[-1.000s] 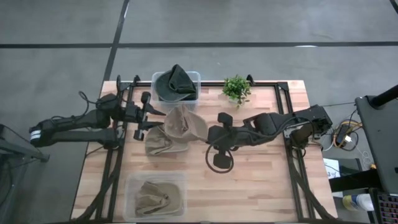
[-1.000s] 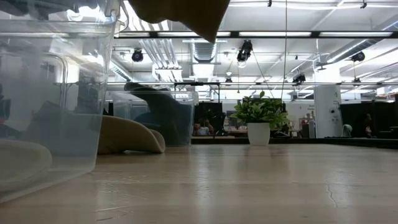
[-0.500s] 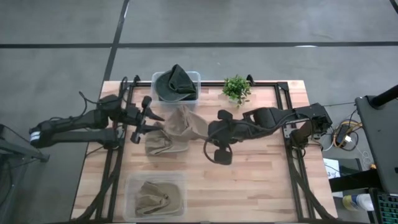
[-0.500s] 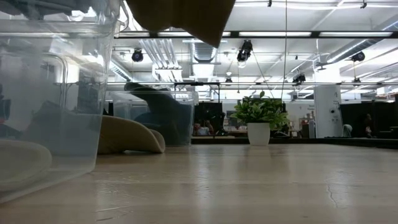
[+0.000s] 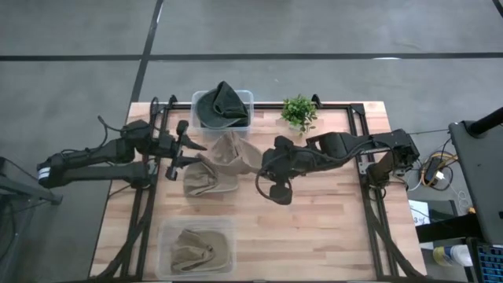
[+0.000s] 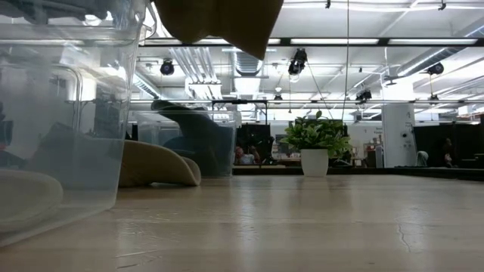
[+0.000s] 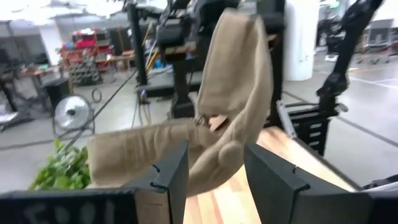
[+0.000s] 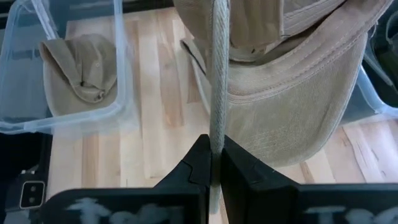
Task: Pick & Place hat
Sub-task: Put the top brown cap in the bottom transparent bin
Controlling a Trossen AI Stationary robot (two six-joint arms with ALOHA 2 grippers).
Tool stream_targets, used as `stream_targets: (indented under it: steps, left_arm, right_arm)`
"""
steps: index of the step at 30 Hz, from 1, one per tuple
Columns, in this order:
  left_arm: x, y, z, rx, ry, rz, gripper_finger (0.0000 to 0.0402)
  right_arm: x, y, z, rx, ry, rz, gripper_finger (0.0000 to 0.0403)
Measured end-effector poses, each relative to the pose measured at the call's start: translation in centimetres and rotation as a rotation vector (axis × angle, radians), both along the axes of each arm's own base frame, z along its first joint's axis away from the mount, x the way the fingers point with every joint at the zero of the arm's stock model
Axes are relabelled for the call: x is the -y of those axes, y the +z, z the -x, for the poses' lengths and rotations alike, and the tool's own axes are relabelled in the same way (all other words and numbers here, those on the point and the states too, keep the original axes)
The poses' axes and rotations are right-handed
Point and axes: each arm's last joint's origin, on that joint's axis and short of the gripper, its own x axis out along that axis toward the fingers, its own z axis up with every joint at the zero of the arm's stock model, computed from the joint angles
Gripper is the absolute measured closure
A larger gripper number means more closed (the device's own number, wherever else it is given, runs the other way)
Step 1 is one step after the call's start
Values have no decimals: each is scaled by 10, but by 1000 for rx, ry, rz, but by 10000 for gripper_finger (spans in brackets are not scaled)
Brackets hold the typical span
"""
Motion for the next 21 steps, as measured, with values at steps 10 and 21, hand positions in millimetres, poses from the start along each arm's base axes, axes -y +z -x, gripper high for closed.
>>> stream_targets:
  steps: [10,21]
  left_arm:
    - [-3,-7,-14,-52,-8,20,255]
    - [-3,-5,-17,-34,-69,50,259]
  right_arm:
    - [4,2,-3,30,16,-12,390]
    - [12,3,-6,43,-10,-6,390]
